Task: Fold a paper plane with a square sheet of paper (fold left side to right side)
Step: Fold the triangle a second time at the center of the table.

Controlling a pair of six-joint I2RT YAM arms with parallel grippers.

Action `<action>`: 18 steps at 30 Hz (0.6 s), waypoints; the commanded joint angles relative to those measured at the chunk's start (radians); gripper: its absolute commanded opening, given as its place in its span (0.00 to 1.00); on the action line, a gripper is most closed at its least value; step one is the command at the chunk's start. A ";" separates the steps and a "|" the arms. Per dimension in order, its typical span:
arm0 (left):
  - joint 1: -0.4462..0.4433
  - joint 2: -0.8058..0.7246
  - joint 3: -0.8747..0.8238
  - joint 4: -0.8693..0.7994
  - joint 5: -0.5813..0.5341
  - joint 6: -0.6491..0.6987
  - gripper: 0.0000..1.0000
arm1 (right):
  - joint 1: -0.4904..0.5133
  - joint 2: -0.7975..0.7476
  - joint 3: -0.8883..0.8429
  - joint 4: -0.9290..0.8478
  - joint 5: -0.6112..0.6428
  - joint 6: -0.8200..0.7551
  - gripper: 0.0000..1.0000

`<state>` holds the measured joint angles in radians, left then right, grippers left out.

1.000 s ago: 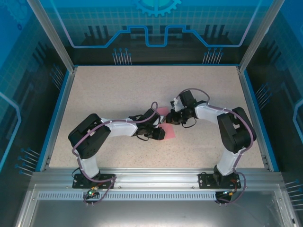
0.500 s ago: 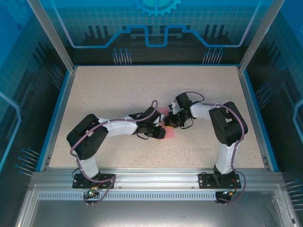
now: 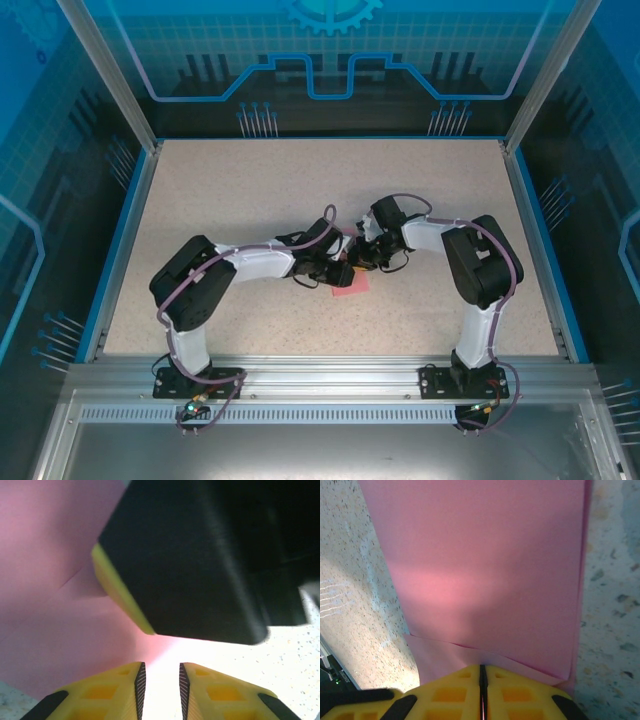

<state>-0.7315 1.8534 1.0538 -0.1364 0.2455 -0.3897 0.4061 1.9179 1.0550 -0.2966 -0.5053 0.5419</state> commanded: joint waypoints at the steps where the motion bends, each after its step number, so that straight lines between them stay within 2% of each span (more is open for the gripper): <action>1: 0.005 0.021 -0.015 0.008 0.032 0.015 0.28 | -0.003 0.028 -0.005 -0.055 0.057 -0.014 0.10; 18: -0.004 -0.062 -0.175 -0.035 0.083 0.049 0.22 | -0.017 0.025 -0.009 -0.065 0.066 -0.021 0.10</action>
<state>-0.7246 1.8156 0.9333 -0.0692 0.2832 -0.3634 0.4053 1.9179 1.0550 -0.2993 -0.5053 0.5377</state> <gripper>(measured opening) 0.221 0.100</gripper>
